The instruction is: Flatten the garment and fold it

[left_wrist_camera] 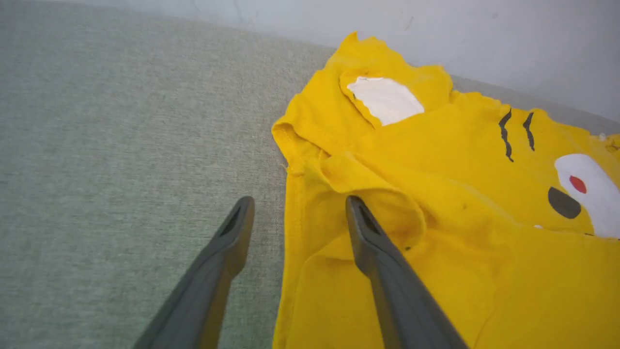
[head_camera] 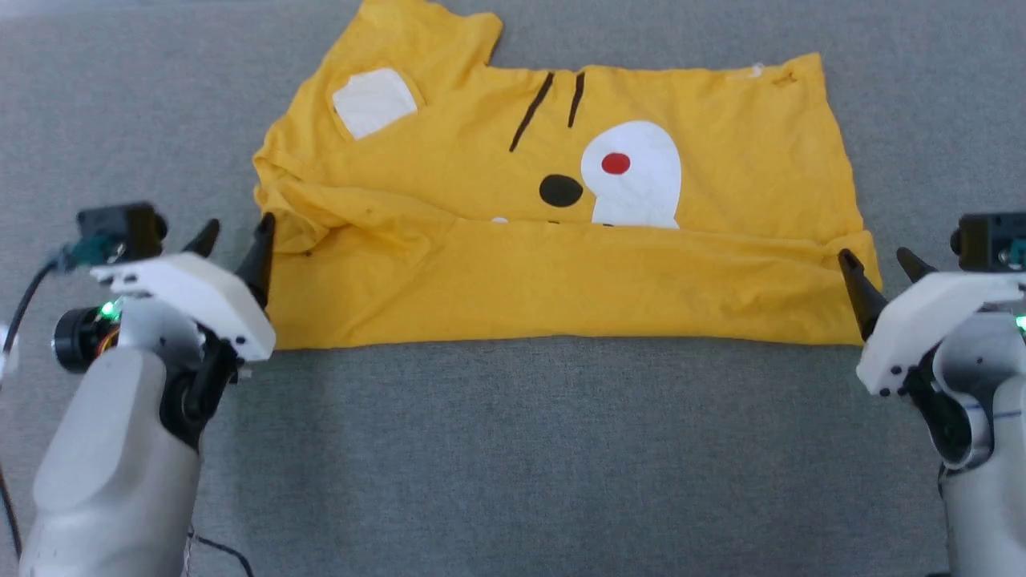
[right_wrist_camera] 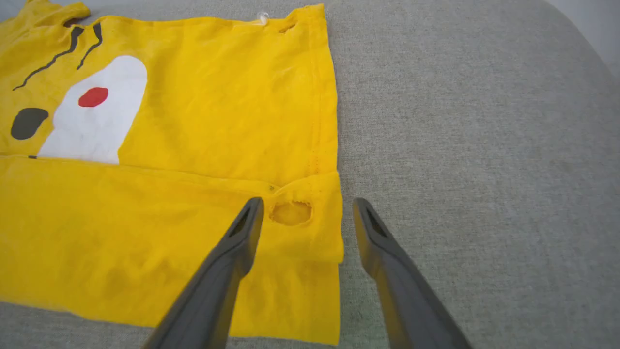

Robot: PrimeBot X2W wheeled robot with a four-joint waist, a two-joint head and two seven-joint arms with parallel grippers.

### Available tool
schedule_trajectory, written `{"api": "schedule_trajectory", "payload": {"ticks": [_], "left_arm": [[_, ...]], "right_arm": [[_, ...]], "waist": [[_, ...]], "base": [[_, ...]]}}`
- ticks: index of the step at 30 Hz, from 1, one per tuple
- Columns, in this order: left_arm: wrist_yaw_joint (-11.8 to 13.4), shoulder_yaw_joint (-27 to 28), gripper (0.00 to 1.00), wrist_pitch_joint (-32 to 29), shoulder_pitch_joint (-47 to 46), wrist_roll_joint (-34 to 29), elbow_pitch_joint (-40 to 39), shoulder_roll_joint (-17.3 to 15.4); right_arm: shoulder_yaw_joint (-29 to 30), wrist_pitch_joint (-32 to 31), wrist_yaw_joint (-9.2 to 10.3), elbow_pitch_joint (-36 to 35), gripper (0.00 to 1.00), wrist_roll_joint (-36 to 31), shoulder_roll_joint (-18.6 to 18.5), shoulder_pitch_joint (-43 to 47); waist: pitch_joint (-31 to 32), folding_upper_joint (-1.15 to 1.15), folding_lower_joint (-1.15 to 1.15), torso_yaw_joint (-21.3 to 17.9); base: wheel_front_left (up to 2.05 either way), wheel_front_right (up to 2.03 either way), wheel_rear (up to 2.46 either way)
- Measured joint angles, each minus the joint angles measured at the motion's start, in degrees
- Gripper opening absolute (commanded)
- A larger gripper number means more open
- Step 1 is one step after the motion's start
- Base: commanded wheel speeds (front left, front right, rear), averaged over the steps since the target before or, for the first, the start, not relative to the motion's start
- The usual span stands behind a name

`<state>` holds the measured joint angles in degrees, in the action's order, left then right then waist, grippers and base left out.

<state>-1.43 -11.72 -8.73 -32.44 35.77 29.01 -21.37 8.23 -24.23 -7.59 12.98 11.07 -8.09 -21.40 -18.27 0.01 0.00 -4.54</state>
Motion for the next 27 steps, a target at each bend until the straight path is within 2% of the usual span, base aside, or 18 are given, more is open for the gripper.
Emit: {"api": "schedule_trajectory", "payload": {"ticks": [3, 6, 11, 17, 21, 27], "left_arm": [[2.60, 1.85, 1.00, 8.48, 4.30, -1.37, -4.05, 0.52], [5.13, 2.77, 1.00, 13.67, 9.11, -1.94, -7.59, 1.97], [9.11, 3.00, 1.00, 16.61, 16.23, -3.20, -11.62, 3.79], [12.69, 2.44, 1.00, 12.80, 19.01, -3.83, -13.39, 4.20], [14.40, 2.24, 1.00, 8.22, 19.14, -3.49, -13.13, 4.11], [18.69, 2.11, 1.00, -1.03, 18.76, -3.16, -10.42, 2.97]], "right_arm": [[0.56, 5.94, 0.00, -1.69, 1.00, 0.10, 0.33, 2.90], [1.36, 12.82, 0.00, -3.67, 1.00, 0.12, 1.16, 6.15], [2.32, 24.29, 0.02, -7.13, 1.00, -1.12, 3.12, 11.35], [1.87, 33.97, 0.02, -10.13, 1.00, -4.79, 4.75, 15.62], [0.44, 35.64, 0.03, -10.79, 1.00, -5.38, 4.89, 17.22], [-1.34, 36.54, 0.03, -10.00, 1.00, -3.28, 5.01, 17.81]], "waist": [[1.79, 0.00, 0.00, 0.40], [3.68, 0.00, 0.00, 0.87], [6.64, 0.00, -0.01, 1.55], [8.60, 0.00, -0.01, 1.33], [8.78, 0.00, -0.01, -0.06], [8.57, 0.00, 0.00, -2.48]], "base": [[0.00, 0.00, 0.00], [0.00, 0.00, 0.00], [0.00, 0.00, 0.00], [0.00, 0.00, 0.00], [0.00, 0.00, 0.00], [0.00, 0.00, 0.00]]}}
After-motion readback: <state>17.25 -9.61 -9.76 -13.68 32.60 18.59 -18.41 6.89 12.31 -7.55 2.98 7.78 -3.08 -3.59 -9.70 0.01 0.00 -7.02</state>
